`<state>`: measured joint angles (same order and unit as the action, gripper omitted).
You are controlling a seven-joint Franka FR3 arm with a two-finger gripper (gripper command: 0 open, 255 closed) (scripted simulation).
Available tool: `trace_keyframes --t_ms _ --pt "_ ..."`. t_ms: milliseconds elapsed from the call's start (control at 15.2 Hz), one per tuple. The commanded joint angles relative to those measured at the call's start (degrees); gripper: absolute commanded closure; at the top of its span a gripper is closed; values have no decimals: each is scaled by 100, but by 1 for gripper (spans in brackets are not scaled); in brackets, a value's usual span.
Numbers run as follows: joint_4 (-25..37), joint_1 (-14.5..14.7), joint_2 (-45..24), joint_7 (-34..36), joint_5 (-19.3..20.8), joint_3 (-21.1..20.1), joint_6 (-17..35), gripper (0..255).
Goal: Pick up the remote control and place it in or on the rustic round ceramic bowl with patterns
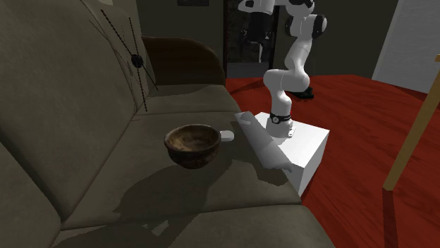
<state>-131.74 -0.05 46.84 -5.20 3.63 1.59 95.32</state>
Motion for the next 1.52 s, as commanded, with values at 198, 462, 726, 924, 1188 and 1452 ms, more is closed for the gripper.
trace_keyframes --t_ms 198,462,726,924,1188,1452 --pt "-99 -130 -485 409 -66 -61 449 0" --pt "-133 -293 -1200 937 -142 -123 1020 0" --pt "-64 -441 -1973 1444 -208 -158 1547 0" --pt "52 -542 -2578 1809 -254 -162 1906 0" --pt "284 -661 -3406 2267 -323 -140 2332 0" --pt "594 -762 -4243 2686 -415 -82 2691 0"
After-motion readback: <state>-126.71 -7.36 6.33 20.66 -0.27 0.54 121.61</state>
